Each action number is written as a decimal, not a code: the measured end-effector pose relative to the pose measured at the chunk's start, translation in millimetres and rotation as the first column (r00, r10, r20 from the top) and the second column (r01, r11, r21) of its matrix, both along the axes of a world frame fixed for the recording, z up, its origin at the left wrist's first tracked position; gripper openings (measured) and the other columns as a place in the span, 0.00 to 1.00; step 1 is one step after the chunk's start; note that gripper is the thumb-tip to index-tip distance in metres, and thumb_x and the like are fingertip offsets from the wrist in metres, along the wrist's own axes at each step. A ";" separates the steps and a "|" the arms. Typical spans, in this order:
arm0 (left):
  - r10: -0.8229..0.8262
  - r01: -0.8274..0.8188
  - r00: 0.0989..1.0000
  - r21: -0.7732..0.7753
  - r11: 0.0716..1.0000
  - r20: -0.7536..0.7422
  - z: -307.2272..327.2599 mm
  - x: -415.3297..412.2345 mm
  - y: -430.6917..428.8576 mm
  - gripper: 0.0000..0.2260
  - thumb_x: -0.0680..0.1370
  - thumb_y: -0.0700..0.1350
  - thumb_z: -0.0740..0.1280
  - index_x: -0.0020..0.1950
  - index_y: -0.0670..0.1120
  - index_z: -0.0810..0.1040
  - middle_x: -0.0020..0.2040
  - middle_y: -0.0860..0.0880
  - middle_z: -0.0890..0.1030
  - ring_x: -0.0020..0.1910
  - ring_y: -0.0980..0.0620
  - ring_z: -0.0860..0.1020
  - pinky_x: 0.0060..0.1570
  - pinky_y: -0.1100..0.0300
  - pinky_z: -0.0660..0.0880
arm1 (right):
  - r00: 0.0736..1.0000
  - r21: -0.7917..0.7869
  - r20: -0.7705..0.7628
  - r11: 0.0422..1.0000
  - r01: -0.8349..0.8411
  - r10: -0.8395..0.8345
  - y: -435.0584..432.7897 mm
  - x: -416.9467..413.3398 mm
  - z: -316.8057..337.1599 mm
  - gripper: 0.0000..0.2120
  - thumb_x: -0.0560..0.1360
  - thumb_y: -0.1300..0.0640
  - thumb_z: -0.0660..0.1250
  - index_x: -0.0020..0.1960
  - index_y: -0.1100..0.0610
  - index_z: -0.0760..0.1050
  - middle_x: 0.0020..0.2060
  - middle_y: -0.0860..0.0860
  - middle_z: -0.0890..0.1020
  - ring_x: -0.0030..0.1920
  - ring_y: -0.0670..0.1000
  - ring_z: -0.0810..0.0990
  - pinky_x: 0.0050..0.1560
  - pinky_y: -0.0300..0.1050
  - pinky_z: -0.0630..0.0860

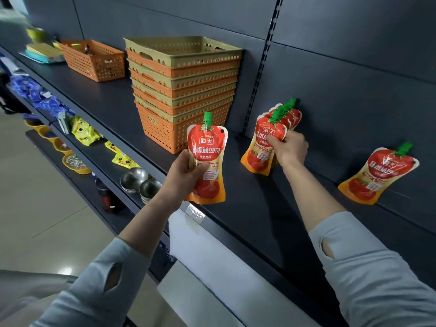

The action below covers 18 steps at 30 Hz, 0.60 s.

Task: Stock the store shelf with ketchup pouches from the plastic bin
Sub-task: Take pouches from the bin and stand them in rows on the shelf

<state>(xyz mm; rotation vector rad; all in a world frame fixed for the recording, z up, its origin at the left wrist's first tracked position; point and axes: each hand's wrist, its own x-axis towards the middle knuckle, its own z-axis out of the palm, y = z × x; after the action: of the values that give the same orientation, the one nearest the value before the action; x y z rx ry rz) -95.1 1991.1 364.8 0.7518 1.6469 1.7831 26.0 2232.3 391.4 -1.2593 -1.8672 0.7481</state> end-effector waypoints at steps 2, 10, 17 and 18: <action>-0.018 0.018 1.000 -0.002 1.000 -0.003 0.1 0.4 4.9 0.14 0.78 0.44 0.68 0.63 0.44 0.71 0.57 0.45 0.81 0.55 0.46 0.81 0.55 0.48 0.79 | 1.000 0.004 0.002 1.000 -0.021 0.021 0.6 0.5 -0.6 0.15 0.72 0.46 0.76 0.55 0.53 0.83 0.55 0.51 0.85 0.58 0.56 0.82 0.59 0.59 0.80; -0.101 0.100 0.993 -0.006 0.995 -0.053 -1.6 10.9 18.6 0.14 0.78 0.43 0.68 0.63 0.43 0.71 0.56 0.43 0.81 0.54 0.45 0.82 0.54 0.47 0.80 | 0.993 0.350 -0.112 0.937 0.005 0.036 -42.3 37.0 32.5 0.10 0.75 0.46 0.71 0.52 0.50 0.77 0.47 0.45 0.82 0.47 0.45 0.81 0.52 0.48 0.80; -0.242 0.240 0.964 -0.031 0.970 -0.106 -1.8 31.2 34.0 0.15 0.78 0.43 0.67 0.64 0.45 0.70 0.56 0.45 0.82 0.52 0.48 0.83 0.53 0.49 0.80 | 0.854 -0.106 -0.059 0.847 -0.521 0.517 -77.4 31.7 40.4 0.04 0.77 0.54 0.72 0.44 0.51 0.83 0.44 0.51 0.86 0.48 0.54 0.86 0.48 0.50 0.83; -0.250 0.248 0.962 -0.032 0.968 -0.106 -2.4 33.4 36.4 0.16 0.78 0.44 0.67 0.64 0.45 0.70 0.56 0.45 0.82 0.52 0.48 0.83 0.53 0.49 0.80 | 0.862 -0.114 -0.073 0.854 -0.507 0.502 -76.8 31.5 38.7 0.05 0.77 0.55 0.72 0.43 0.53 0.83 0.44 0.53 0.86 0.47 0.56 0.86 0.47 0.53 0.84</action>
<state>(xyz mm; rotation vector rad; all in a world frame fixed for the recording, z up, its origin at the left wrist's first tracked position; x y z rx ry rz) -61.7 2027.4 362.4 1.0168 1.5572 1.5718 57.4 2155.5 430.1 -0.8115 -2.1716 1.1790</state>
